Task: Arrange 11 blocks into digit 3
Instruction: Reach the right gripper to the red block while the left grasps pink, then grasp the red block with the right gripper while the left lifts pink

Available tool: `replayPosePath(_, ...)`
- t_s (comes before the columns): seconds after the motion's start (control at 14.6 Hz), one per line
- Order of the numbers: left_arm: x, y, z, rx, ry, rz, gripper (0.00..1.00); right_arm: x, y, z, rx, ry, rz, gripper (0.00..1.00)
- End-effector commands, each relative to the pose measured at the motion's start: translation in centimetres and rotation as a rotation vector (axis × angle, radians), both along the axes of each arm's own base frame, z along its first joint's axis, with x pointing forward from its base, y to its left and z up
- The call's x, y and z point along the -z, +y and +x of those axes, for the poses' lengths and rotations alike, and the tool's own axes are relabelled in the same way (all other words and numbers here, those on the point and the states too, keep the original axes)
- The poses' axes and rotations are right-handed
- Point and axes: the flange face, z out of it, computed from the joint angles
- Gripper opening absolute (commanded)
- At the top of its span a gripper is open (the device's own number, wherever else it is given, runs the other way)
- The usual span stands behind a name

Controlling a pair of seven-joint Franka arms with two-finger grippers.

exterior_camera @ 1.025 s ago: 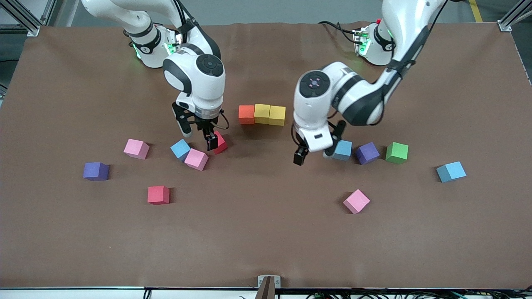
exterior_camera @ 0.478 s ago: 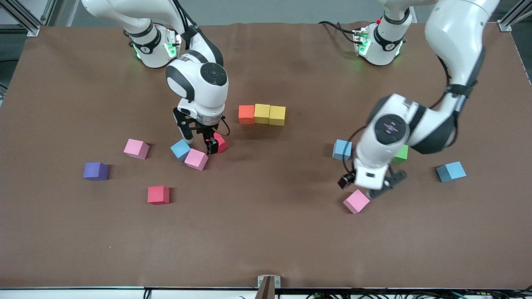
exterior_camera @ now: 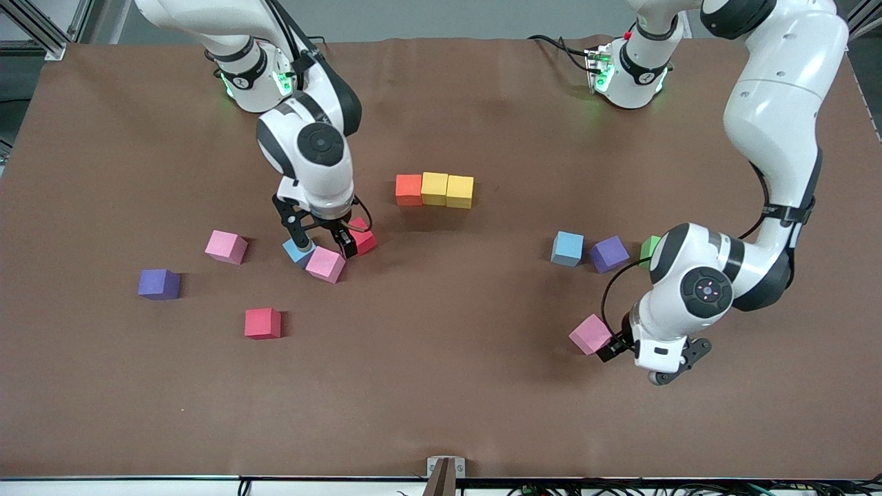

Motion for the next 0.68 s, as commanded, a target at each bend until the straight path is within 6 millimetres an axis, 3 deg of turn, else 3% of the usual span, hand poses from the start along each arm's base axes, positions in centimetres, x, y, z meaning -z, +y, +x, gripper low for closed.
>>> replayPosePath(0.0, -0.5, 0.4, 0.9, -0.025, -0.020, 0.015, 1.00, 0.9, 0.8, 0.3, -0.047, 0.048, 0.028, 1.00)
replayPosePath(0.21, 0.8, 0.0, 1.0, -0.100, -0.034, -0.008, 1.00, 2.0, 0.8, 0.4, -0.047, 0.063, 0.029, 1.00)
replayPosePath(0.34, 1.8, -1.7, 0.4, -0.119, -0.020, -0.011, 1.00, 2.6, 1.1, 0.2, -0.049, 0.073, 0.030, 1.00)
replayPosePath(0.62, 3.1, -1.3, 0.2, -0.134, -0.002, -0.006, 1.00, 3.4, 0.6, 0.5, -0.031, 0.092, 0.034, 1.00)
